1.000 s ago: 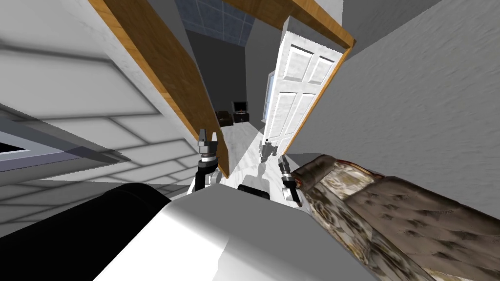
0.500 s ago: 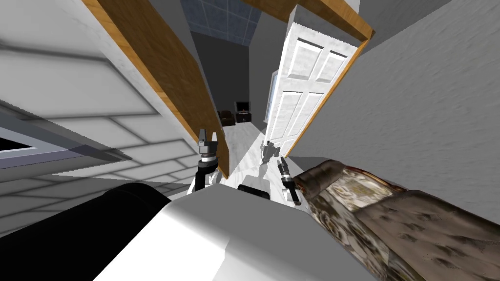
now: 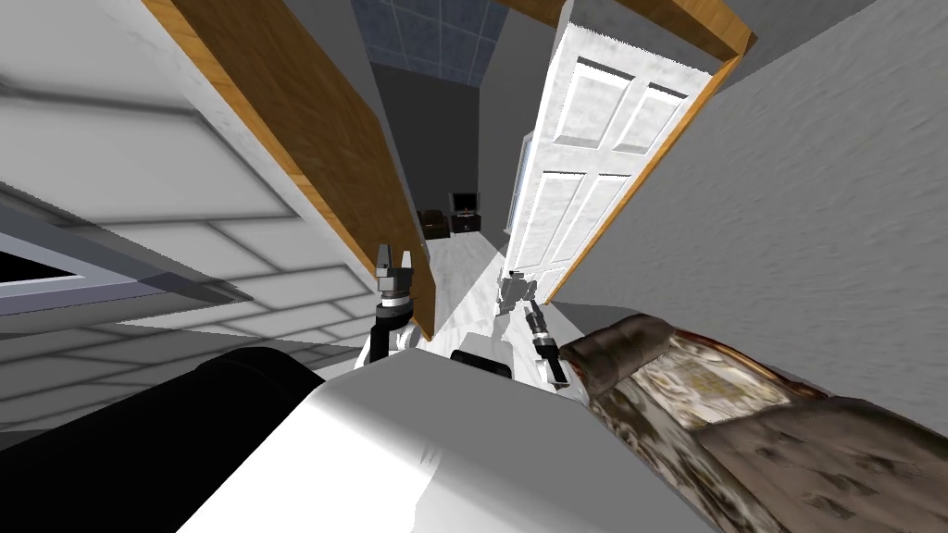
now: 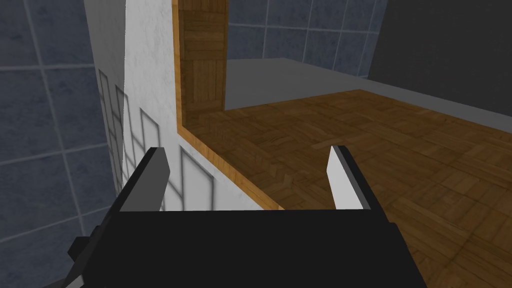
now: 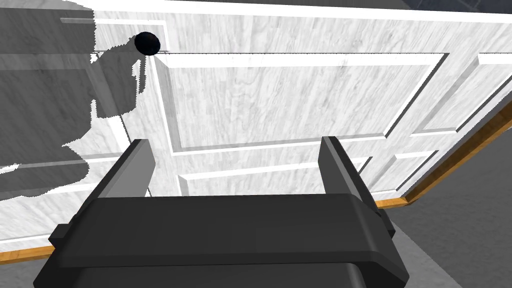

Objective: Push the door open

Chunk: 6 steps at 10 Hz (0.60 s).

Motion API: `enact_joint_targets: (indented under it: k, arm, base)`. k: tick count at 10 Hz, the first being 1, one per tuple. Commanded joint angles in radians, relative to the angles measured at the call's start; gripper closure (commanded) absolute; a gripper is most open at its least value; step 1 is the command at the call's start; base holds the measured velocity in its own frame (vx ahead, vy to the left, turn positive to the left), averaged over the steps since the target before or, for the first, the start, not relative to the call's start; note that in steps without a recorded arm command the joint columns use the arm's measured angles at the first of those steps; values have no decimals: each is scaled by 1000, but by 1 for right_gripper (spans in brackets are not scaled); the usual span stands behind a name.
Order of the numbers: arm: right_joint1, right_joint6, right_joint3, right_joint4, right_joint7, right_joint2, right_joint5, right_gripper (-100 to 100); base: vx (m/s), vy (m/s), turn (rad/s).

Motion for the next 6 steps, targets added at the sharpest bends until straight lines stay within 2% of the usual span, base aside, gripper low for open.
enact_joint_targets:
  k: [1,6]
  arm:
    - [-22,-19,-2,50,-11,-6,6,-100]
    - [-70,-63,-4,179,-38,-19,27,-100]
  base:
    - [87,-43,73]
    - [88,-49,88]
